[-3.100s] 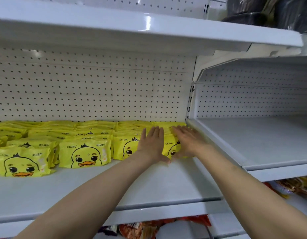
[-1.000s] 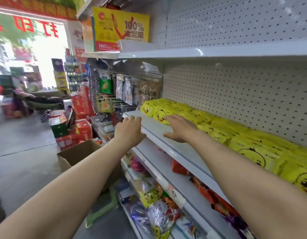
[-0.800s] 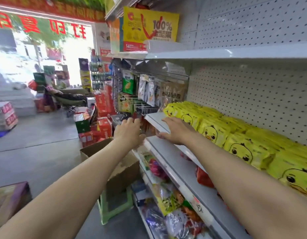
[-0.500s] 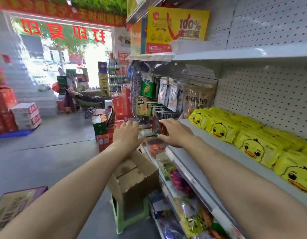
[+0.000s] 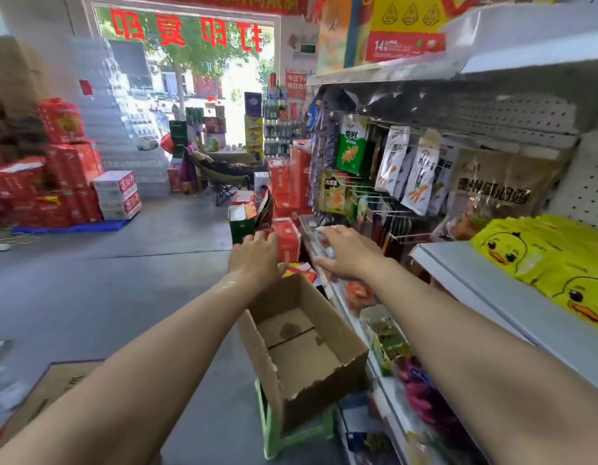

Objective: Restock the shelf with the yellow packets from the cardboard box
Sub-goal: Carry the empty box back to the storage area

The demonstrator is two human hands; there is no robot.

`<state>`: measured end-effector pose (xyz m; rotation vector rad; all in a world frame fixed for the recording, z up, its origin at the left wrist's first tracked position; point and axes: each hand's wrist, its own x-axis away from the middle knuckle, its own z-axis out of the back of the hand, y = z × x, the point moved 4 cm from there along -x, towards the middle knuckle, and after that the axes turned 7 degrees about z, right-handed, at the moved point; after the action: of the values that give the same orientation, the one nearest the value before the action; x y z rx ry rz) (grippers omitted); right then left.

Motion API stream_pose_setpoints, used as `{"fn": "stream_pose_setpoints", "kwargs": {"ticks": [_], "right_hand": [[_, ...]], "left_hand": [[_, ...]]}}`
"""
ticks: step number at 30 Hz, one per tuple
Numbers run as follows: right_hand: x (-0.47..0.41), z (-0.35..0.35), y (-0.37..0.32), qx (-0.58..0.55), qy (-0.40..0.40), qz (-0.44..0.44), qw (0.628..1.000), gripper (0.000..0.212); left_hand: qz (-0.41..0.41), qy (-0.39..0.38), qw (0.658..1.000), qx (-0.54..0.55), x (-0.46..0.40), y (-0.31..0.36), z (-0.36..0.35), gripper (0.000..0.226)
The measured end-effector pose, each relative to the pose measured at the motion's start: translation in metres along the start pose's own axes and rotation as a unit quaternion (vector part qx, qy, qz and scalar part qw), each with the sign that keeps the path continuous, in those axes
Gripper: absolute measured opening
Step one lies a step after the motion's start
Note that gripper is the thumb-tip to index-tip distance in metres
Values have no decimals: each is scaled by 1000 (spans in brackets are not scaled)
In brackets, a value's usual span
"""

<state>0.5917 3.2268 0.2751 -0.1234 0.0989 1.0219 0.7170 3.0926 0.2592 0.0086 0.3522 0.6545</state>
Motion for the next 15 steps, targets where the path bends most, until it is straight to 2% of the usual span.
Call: {"fn": "stream_pose_setpoints", "kwargs": {"ticks": [6, 15], "right_hand": [[-127, -53, 36, -7, -28, 35, 999, 73], [-292, -170, 110, -6, -139, 49, 989, 71]], "left_hand": [[49, -25, 998, -32, -96, -23, -67, 59], [158, -152, 976, 4, -212, -57, -205, 55]]}}
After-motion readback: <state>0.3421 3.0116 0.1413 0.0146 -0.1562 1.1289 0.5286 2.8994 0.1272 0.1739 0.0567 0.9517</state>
